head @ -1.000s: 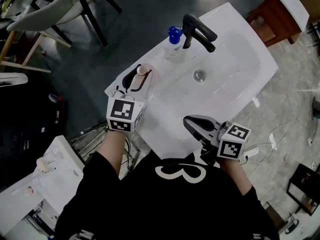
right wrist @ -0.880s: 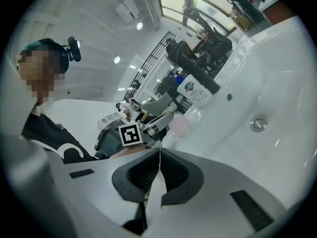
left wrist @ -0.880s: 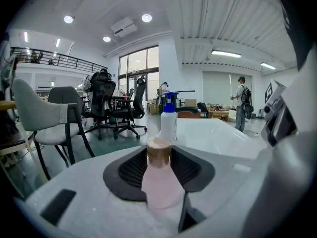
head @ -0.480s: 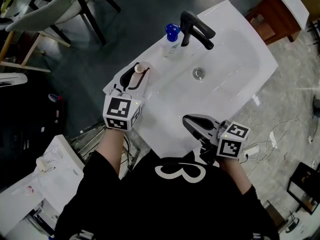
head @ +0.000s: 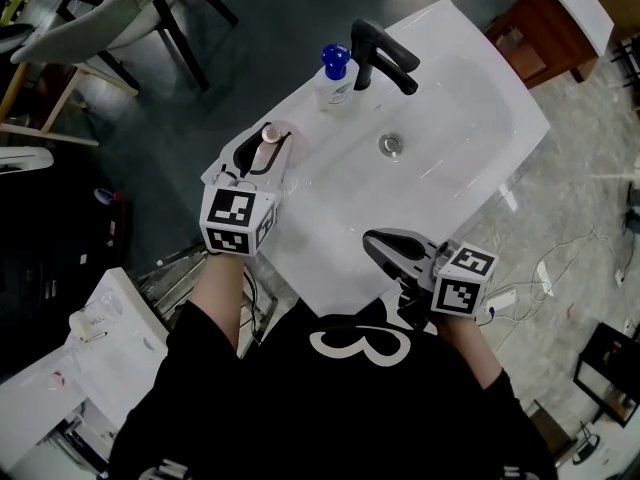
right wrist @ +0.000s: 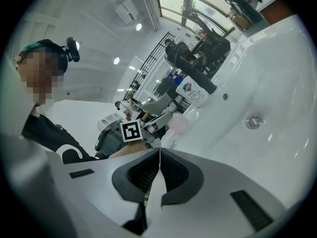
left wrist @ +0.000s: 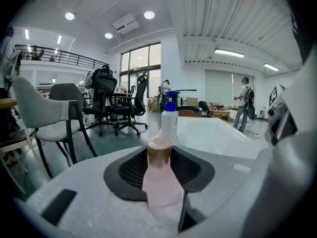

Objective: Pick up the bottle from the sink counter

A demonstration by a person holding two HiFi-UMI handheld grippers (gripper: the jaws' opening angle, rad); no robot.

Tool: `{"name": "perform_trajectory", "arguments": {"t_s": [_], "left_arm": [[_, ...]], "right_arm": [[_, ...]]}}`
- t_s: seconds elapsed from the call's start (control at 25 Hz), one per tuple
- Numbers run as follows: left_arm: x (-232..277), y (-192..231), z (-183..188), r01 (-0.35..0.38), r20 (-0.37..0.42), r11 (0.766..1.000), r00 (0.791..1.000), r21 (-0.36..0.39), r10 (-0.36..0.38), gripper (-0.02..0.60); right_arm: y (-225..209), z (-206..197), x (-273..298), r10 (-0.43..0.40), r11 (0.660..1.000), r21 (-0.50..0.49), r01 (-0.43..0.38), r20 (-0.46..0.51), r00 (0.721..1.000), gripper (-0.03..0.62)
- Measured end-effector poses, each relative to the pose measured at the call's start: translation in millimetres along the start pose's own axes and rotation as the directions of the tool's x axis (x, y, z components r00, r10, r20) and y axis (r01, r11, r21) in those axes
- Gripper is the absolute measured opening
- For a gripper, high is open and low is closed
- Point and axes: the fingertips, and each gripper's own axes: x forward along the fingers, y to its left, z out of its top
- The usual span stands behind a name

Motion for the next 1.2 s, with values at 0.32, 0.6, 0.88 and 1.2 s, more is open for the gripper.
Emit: {"name": "perform_trajectory", "arguments": {"t_s": [0.32, 0.6, 0.88, 1.2], "left_arm": [[-7.4, -0.6, -1.6, -0.021, -0.009, 0.998, 1.0, -0.053, 0.02, 0.149], [-22.2, -7.9, 3.1, -0.044, 0.0, 0.995, 0.999, -0.095, 0.044, 0.149], [-43.0, -30.3, 17.1, -0.048, 0.013, 0.993, 0.999, -0.106, 0.05, 0.149], [-73.0, -61.8, 27.5, -0.042, 0.021, 0.99, 0.999, -0.137, 0.046, 0.15]], "right_arm": [[3.2, -2.9, -12.6, 0.005, 1.0, -0.011, -0.005, 0.007, 1.0, 0.015], [9.3, -3.9, -29.9, 0.012, 1.0, -0.028, -0.012, 0.024, 1.0, 0.014], [22.3, -5.6, -48.8, 0.027, 0.998, -0.057, -0.025, 0.031, 0.999, 0.014], [41.3, -12.1, -70.4, 0.058, 0.994, -0.094, -0.055, 0.031, 0.998, 0.015]]}}
